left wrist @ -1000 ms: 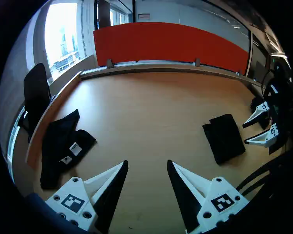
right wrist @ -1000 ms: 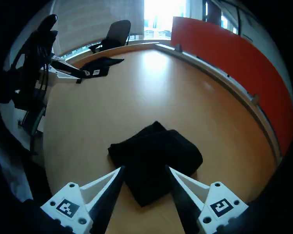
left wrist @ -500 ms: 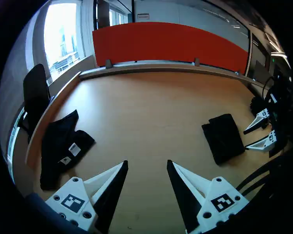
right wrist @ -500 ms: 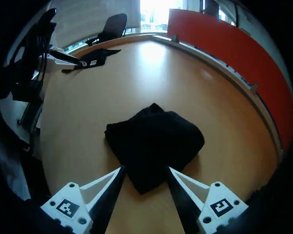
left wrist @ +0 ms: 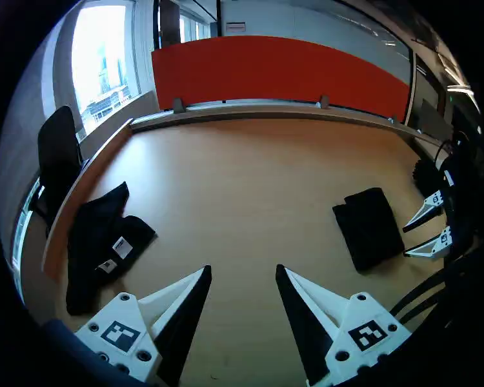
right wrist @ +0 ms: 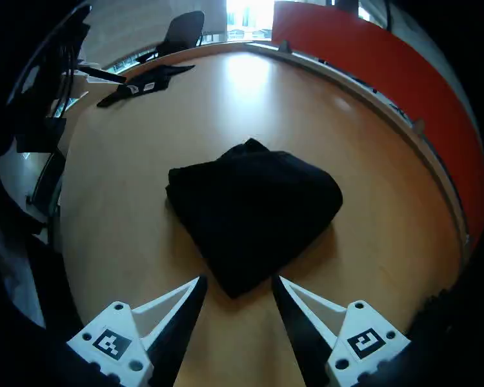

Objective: Fold towel

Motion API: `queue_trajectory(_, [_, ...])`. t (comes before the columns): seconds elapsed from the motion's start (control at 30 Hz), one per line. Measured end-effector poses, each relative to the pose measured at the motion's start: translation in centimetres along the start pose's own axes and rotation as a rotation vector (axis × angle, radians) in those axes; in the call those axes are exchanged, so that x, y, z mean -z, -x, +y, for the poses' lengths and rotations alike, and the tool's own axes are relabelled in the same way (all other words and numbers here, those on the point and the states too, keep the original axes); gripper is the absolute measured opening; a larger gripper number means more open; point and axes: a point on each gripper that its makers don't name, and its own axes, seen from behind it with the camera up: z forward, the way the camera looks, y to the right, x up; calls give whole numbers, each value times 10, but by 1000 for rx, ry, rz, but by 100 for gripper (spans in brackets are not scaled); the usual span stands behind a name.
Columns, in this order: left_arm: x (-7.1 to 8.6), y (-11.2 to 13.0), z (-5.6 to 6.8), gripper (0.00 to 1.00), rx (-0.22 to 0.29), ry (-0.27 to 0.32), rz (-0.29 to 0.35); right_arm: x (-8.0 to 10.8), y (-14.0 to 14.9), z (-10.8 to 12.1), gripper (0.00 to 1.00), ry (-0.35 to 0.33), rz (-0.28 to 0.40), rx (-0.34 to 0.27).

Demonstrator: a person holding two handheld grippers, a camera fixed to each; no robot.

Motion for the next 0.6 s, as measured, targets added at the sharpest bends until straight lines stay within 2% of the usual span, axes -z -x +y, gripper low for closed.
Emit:
queue_trajectory(0.17, [-1,0,1,73,0,3,-2,-1,7,0,76,0,-13,-5])
queue_trajectory(0.3, [0,0,1,73,-1,3,-2,-1,13,-2,66,-5,-25,-2])
queue_trajectory(0.43, [-1,1,2,73,1,3,-2,-1,17,-3,51,-8,-35,-2])
queue_trajectory(0.6, [-1,2,2,73,4,3,-2,-2,21,-4,42,-11,-42,-10])
